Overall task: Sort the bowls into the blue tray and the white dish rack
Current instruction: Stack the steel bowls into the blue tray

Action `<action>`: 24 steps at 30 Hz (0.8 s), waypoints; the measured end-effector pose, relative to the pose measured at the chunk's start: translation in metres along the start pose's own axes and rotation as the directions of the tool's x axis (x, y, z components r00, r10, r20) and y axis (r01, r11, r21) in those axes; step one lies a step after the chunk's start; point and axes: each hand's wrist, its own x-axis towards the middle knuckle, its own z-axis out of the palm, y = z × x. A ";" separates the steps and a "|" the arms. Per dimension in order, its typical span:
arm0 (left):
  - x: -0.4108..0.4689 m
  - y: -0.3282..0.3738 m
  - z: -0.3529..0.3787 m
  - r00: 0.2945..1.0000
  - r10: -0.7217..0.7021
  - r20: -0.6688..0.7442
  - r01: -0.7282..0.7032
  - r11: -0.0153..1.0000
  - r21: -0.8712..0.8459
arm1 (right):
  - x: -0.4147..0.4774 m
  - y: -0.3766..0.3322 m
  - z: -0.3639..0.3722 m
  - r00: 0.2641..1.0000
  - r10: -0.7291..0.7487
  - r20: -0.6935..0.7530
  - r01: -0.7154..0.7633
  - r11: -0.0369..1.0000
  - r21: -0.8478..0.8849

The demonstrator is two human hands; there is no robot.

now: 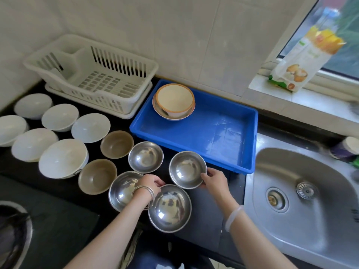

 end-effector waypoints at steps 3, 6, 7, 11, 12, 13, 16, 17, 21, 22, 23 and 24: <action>0.002 0.002 0.003 1.000 0.021 -0.012 -0.021 0.998 -0.064 | -0.010 -0.006 -0.015 0.999 -0.027 -0.034 0.028 0.999 0.031; 0.007 0.009 0.008 0.999 0.037 -0.025 -0.041 0.985 -0.170 | -0.016 -0.008 -0.028 0.999 -0.036 -0.033 0.037 0.999 0.019; 0.009 0.012 0.010 0.999 0.042 -0.032 -0.047 0.980 -0.193 | -0.018 -0.007 -0.030 0.999 -0.032 -0.039 0.032 0.999 0.000; 0.015 0.019 0.016 0.999 0.022 -0.048 -0.036 0.956 -0.291 | -0.026 0.002 -0.032 0.997 -0.001 -0.083 -0.004 0.998 -0.068; 0.017 0.019 0.017 0.999 0.015 -0.045 -0.028 0.948 -0.317 | -0.028 0.004 -0.031 0.996 0.000 -0.091 -0.008 0.996 -0.088; 0.018 0.019 0.018 0.999 0.006 -0.042 -0.020 0.939 -0.344 | -0.030 0.006 -0.029 0.995 0.000 -0.098 -0.010 0.994 -0.105; 0.018 0.015 0.018 1.000 -0.024 -0.020 0.013 0.893 -0.450 | -0.032 0.012 -0.024 0.994 0.004 -0.107 -0.019 0.991 -0.136; 0.017 0.015 0.018 0.999 -0.041 0.002 0.036 0.869 -0.494 | -0.032 0.014 -0.022 0.994 0.007 -0.106 -0.022 0.990 -0.140; 0.006 0.016 0.020 0.985 -0.102 0.137 0.166 0.761 -0.627 | -0.028 0.021 -0.015 0.995 0.018 -0.094 -0.033 0.987 -0.160; 0.003 0.017 0.021 0.981 -0.111 0.161 0.189 0.750 -0.634 | -0.027 0.022 -0.014 0.995 0.023 -0.099 -0.039 0.986 -0.165; 0.001 0.016 0.021 0.977 -0.116 0.178 0.204 0.742 -0.639 | -0.025 0.024 -0.012 0.994 0.025 -0.110 -0.043 0.985 -0.166; 0.000 0.016 0.021 0.975 -0.119 0.189 0.214 0.732 -0.647 | -0.024 0.026 -0.011 0.992 0.023 -0.121 -0.044 0.985 -0.169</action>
